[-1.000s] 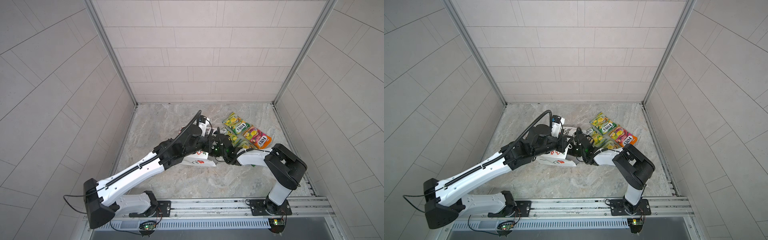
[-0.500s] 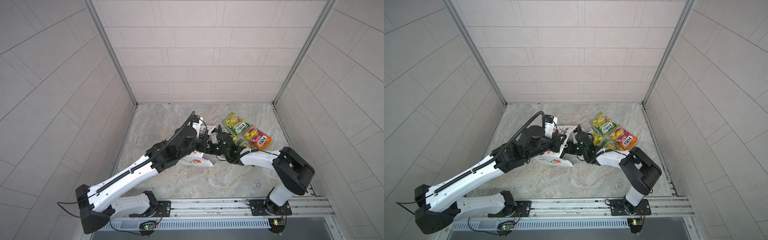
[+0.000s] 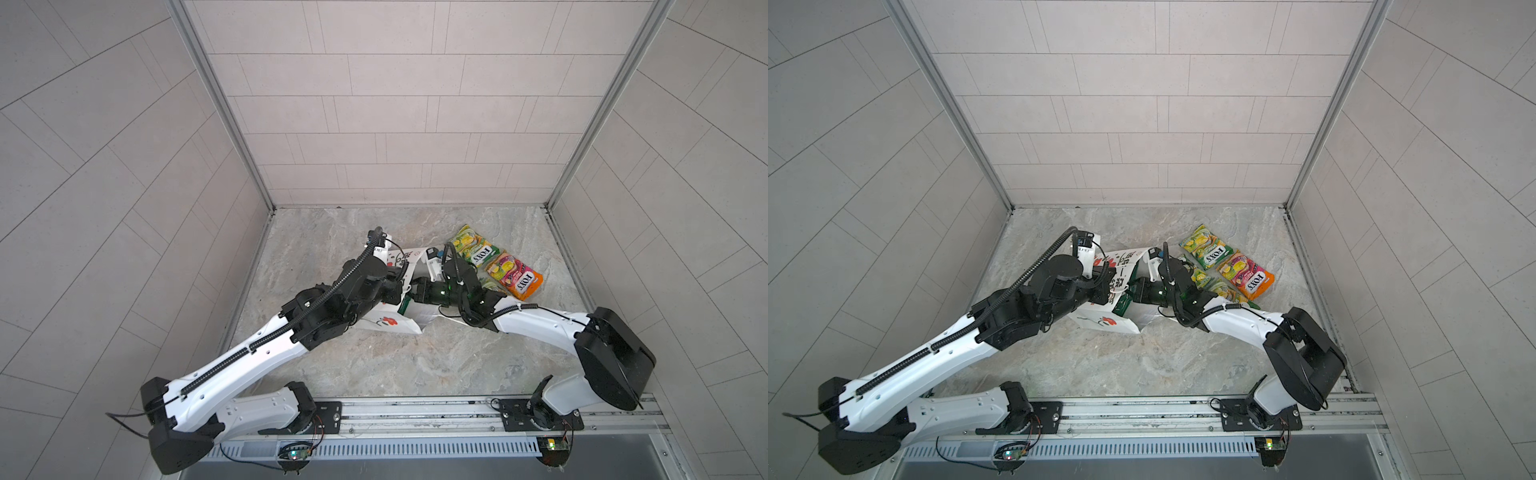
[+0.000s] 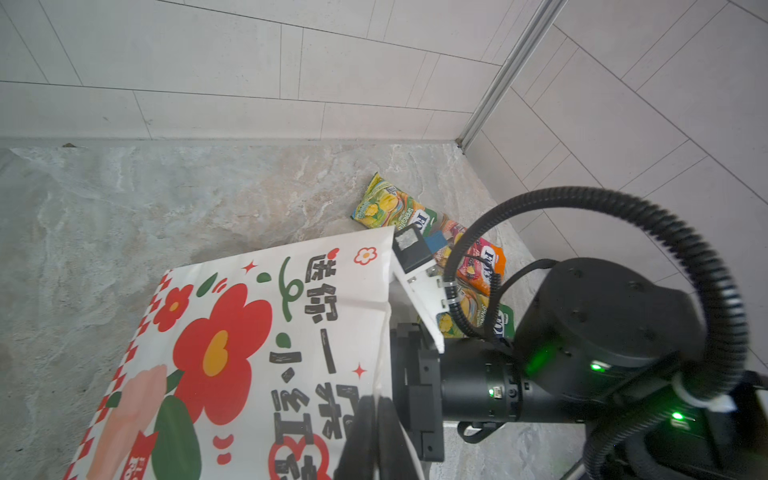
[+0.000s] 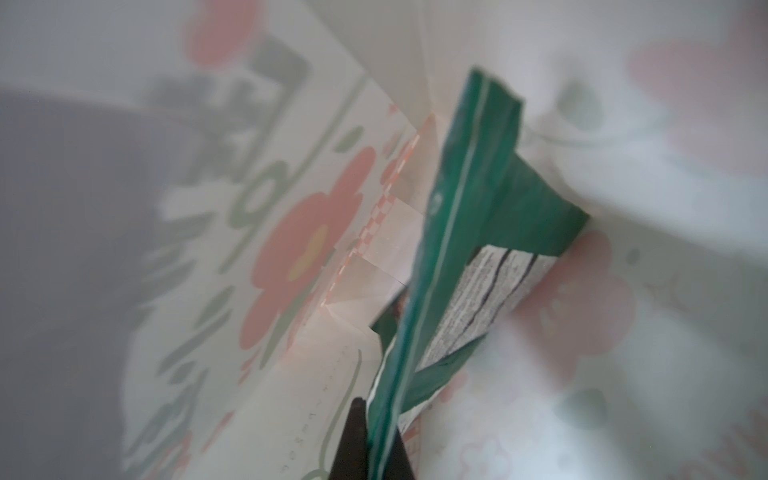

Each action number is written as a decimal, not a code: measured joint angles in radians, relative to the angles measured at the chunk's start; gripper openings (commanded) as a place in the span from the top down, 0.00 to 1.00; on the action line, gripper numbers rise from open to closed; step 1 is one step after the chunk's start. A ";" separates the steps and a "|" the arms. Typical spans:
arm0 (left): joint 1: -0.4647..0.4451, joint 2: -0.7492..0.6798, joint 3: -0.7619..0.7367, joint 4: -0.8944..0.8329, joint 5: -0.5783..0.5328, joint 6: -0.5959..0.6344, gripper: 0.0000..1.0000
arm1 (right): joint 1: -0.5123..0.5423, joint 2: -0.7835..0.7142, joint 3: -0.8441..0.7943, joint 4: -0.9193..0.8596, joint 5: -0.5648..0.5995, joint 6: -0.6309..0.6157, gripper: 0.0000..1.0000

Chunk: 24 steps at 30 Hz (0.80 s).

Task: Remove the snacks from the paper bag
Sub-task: 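Close the right gripper on the green Real crisps bag inside the paper bag, then lift the crisps bag with the right gripper while the left gripper raises the paper bag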

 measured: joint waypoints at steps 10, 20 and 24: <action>0.008 -0.024 0.007 -0.024 -0.062 0.007 1.00 | -0.013 -0.079 0.003 -0.070 -0.011 -0.023 1.00; 0.097 -0.030 0.015 -0.029 -0.057 0.007 1.00 | -0.029 -0.177 0.013 -0.109 -0.007 -0.051 1.00; 0.162 -0.029 0.015 -0.018 -0.014 0.016 1.00 | -0.048 -0.183 0.069 -0.157 -0.007 -0.072 1.00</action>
